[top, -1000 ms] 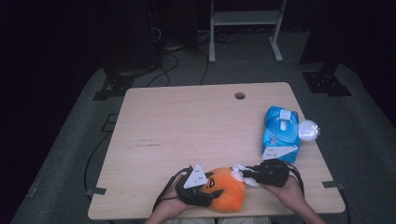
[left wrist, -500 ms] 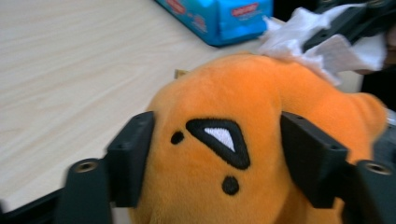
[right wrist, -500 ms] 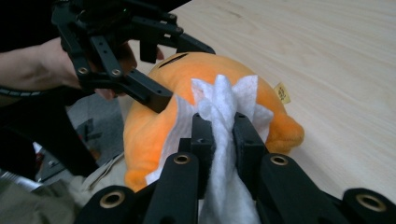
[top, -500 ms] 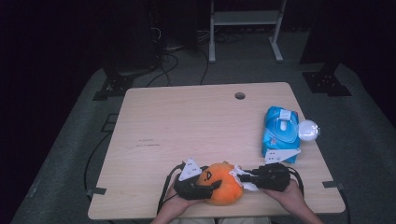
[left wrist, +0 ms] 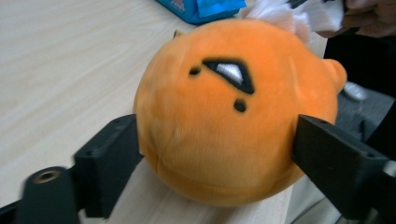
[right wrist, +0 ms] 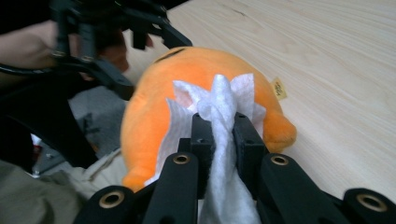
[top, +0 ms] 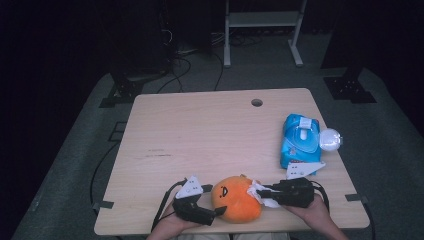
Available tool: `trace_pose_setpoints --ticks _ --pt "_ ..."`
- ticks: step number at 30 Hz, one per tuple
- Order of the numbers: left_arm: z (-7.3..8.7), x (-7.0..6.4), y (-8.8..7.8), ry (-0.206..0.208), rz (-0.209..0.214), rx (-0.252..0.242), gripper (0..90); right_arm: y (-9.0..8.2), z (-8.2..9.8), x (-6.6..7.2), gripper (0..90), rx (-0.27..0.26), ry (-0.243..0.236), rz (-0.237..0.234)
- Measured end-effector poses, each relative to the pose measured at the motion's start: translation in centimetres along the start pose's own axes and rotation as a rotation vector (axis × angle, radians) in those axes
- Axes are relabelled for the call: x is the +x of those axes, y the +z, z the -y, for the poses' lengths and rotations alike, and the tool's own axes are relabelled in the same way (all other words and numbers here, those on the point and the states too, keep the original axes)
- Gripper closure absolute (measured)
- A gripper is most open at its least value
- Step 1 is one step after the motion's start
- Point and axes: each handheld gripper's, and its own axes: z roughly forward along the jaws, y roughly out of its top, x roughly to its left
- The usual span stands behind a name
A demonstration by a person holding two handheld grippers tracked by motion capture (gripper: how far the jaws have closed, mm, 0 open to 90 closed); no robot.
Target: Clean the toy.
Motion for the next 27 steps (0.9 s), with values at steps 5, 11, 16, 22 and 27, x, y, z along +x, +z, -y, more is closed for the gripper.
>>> trace_pose_setpoints --ticks 5,11,16,22,27 --pt "-0.8 -0.7 0.8 0.075 -0.025 0.01 29.9 1.0 -0.7 2.1 80.6 0.038 -0.086 -0.009" --pt "-0.8 -1.5 1.2 0.128 -0.048 0.031 30.9 5.4 -3.9 4.3 80.7 0.104 -0.249 0.009" --pt "-0.5 -1.2 1.1 0.095 -0.052 0.033 31.3 6.8 -5.7 3.8 80.6 0.114 -0.278 0.133" --pt "-0.4 -1.0 1.2 0.077 -0.048 0.022 31.4 4.2 -4.5 1.7 80.6 0.089 -0.211 0.177" --pt "-0.4 -1.1 1.2 0.083 -0.05 0.024 31.1 1.7 -2.0 0.2 80.2 0.065 -0.125 0.17"
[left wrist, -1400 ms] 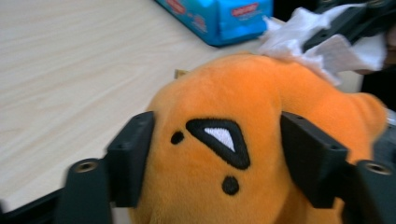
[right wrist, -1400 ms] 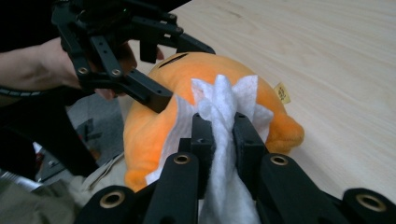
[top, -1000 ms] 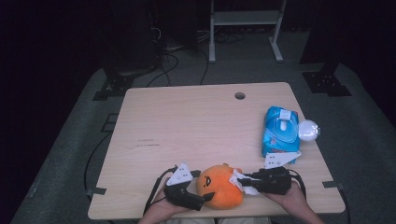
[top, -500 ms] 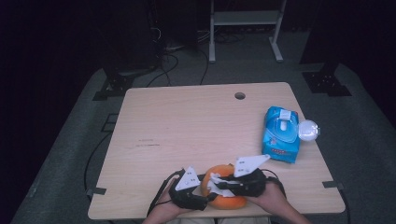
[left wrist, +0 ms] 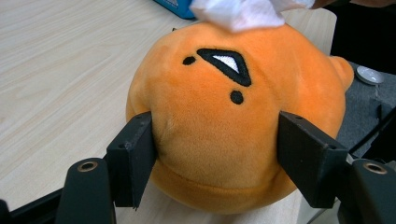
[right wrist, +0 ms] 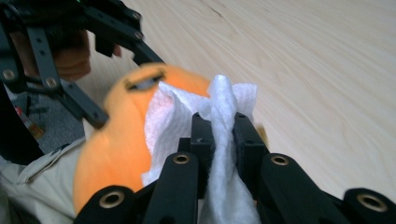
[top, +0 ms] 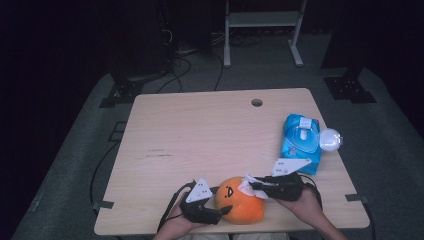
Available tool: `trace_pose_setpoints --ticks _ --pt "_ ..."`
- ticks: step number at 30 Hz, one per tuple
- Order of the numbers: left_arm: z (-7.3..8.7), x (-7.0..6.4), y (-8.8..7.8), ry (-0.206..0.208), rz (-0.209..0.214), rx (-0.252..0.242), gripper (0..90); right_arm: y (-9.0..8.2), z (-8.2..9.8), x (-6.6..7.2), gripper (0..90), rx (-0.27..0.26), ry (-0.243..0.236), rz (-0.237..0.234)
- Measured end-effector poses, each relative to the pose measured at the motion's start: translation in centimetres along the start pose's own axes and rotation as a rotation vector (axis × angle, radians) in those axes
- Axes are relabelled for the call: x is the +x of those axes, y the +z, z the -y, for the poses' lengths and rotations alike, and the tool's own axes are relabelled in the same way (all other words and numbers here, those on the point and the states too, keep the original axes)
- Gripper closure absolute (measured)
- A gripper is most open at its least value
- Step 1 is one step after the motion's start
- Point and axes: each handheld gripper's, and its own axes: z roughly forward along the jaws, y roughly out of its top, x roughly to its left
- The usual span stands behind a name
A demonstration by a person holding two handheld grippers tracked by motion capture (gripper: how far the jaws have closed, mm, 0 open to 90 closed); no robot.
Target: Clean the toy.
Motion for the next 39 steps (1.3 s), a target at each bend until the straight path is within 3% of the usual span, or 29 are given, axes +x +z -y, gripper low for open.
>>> trace_pose_setpoints --ticks 6,10,15,20,28,33,39 --pt "0.1 0.2 -0.2 -0.009 -0.001 0.001 29.6 -2.3 2.6 -1.7 78.0 0.022 0.04 0.073" --pt "0.0 0.2 -0.2 -0.011 0.002 -0.001 28.6 -3.8 4.2 -3.4 68.4 0.035 0.082 0.13" --pt "0.0 0.2 -0.3 -0.008 0.003 0.003 27.7 -5.0 5.4 -4.6 57.7 0.052 0.129 0.151" --pt "-0.1 0.1 -0.4 -0.001 0.006 0.009 26.5 -5.6 6.1 -4.9 49.8 0.033 0.141 0.139" --pt "-0.9 0.0 -1.2 0.019 0.019 -0.018 24.2 -5.9 6.3 -4.9 48.6 0.004 0.155 0.148" --pt "-2.5 -0.2 -1.6 0.051 0.034 -0.047 21.5 -6.2 6.1 -4.7 48.1 -0.023 0.153 0.146" --pt "-5.0 -0.1 -0.1 0.078 0.058 -0.058 19.1 -6.5 5.9 -4.3 47.7 -0.052 0.141 0.134"
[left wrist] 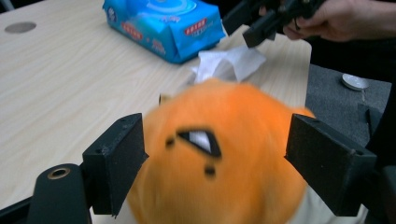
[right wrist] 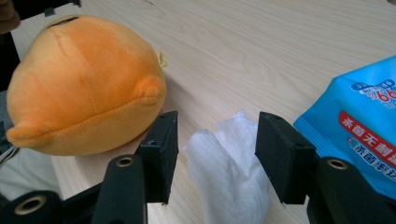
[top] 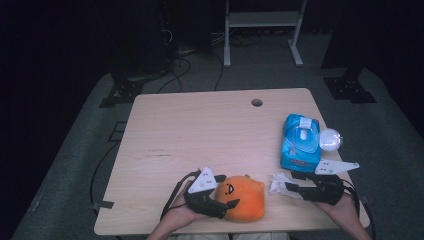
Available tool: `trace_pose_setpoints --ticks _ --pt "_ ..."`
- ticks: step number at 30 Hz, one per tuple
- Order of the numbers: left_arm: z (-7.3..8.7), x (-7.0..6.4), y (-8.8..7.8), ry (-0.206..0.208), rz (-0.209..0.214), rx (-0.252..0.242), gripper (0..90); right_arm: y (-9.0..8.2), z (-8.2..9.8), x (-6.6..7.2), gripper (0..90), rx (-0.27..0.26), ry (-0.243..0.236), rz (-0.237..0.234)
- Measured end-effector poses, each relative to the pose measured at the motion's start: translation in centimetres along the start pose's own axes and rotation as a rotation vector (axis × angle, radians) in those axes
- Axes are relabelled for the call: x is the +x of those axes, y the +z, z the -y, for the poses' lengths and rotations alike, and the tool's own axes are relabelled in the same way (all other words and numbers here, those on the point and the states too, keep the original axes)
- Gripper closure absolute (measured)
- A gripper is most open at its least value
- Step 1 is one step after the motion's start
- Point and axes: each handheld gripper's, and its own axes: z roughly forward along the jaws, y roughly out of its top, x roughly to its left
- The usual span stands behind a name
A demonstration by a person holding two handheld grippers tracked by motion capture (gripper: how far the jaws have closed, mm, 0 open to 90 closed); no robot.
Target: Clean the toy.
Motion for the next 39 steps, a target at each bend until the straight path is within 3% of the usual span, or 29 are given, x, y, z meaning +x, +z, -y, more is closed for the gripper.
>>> trace_pose_setpoints --ticks 6,11,13,20,23,30,35,39 --pt "-1.0 0.3 2.6 0.022 0.031 0.066 18.7 -0.1 0.2 0.0 46.5 -0.013 0.011 -0.012" --pt "0.3 0.8 4.3 -0.043 0.043 0.108 18.3 -0.1 0.3 0.0 45.9 -0.026 0.011 -0.021" --pt "0.8 0.9 4.5 -0.042 0.048 0.113 19.6 -0.2 0.3 0.1 45.8 -0.03 0.005 -0.022" --pt "0.4 0.0 4.4 0.063 -0.005 0.182 44.6 -0.2 0.0 0.5 45.7 -0.043 -0.001 -0.028" --pt "0.0 -0.3 4.1 0.056 -0.017 0.16 51.5 -0.2 -0.1 0.6 45.5 -0.055 -0.002 -0.034" --pt "-0.6 0.0 3.6 0.011 -0.015 0.09 54.1 -0.3 -0.1 0.4 43.4 -0.07 0.014 -0.043" --pt "-1.5 1.5 3.3 -0.012 -0.052 0.055 54.3 -0.3 -0.1 0.1 42.9 -0.077 0.025 -0.043" --pt "-2.9 3.3 2.9 -0.016 -0.108 0.014 54.1 -0.4 0.0 -0.1 42.8 -0.084 0.036 -0.038"
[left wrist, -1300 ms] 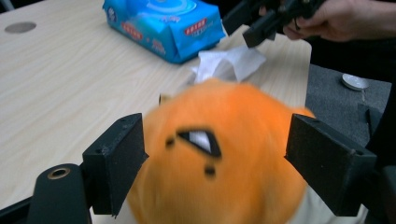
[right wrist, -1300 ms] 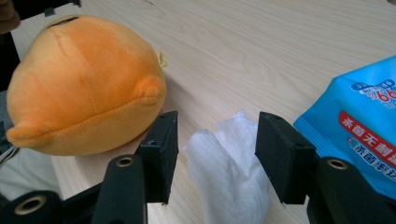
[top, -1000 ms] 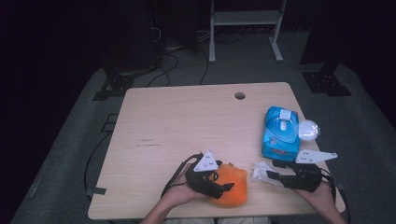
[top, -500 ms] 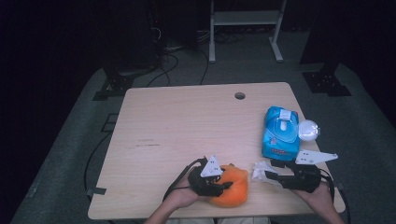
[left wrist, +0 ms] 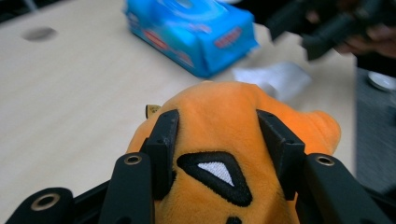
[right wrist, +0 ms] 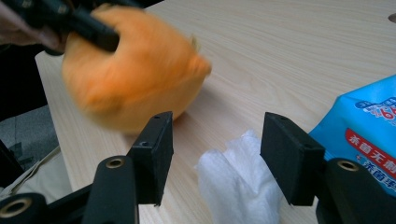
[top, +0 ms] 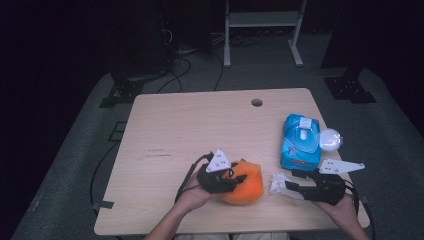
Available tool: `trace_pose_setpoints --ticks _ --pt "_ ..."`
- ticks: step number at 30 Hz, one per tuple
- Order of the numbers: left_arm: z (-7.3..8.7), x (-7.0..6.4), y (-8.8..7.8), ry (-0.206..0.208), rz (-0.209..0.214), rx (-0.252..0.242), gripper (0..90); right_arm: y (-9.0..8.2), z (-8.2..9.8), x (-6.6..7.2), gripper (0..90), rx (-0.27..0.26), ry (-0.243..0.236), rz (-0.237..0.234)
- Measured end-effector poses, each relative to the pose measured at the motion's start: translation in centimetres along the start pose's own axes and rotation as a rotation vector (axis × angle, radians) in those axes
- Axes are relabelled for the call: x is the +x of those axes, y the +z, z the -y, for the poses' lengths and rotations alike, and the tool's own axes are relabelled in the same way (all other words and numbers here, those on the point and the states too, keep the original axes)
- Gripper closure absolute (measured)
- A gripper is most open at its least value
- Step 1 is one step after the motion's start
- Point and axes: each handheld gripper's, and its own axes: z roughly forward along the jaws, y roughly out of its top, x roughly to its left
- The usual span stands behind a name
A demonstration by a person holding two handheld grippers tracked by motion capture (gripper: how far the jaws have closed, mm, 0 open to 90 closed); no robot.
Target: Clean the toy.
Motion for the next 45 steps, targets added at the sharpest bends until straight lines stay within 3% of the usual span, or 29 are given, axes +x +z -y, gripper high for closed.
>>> trace_pose_setpoints --ticks 3,9,16,20,25,33,36,45 --pt "-1.0 1.7 0.1 0.0 -0.055 -0.02 53.6 0.3 0.2 -0.3 43.6 0.002 0.019 -0.01" --pt "-0.8 4.8 1.5 -0.026 -0.143 -0.017 53.3 0.3 0.4 -0.5 43.3 -0.001 0.019 -0.002" --pt "-0.8 6.7 3.3 -0.022 -0.215 0.001 51.0 0.2 0.6 -0.9 42.7 0.001 0.036 0.002" --pt "0.2 7.3 4.3 -0.034 -0.199 0.051 46.8 0.4 0.8 -0.9 42.3 0.01 0.031 0.0" --pt "0.3 7.5 3.9 -0.081 -0.182 0.039 36.6 0.4 1.1 -1.2 41.3 0.022 0.046 0.004" --pt "-0.3 7.1 2.5 -0.082 -0.178 0.036 25.7 0.3 1.0 -1.1 40.3 0.016 0.045 0.018" --pt "-0.2 6.9 2.1 -0.064 -0.183 0.051 24.0 0.3 1.1 -1.1 39.7 0.019 0.046 0.022" --pt "0.1 6.5 0.3 -0.079 -0.176 0.027 20.7 0.6 1.1 -1.0 38.5 0.026 0.046 0.023"
